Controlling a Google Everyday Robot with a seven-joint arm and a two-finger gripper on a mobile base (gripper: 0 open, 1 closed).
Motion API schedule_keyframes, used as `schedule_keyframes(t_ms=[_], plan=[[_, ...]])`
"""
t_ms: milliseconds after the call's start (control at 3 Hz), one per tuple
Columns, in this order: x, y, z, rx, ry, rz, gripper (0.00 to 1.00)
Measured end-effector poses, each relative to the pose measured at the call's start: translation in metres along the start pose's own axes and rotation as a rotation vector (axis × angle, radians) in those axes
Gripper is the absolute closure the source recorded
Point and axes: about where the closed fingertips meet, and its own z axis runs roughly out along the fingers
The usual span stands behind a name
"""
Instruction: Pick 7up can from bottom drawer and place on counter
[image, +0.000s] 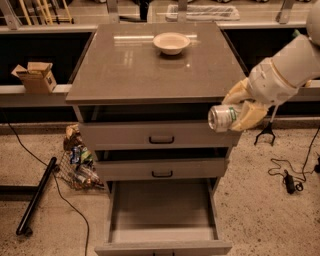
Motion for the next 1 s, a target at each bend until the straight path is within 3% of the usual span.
schedule_keyframes(t_ms=[333, 1000], plan=[[-0.0516, -0.0461, -0.0114, 0.033, -0.088, 0.004, 1.0], [-0.0512, -0.0541, -0.006, 0.042, -0.087, 0.014, 1.0]])
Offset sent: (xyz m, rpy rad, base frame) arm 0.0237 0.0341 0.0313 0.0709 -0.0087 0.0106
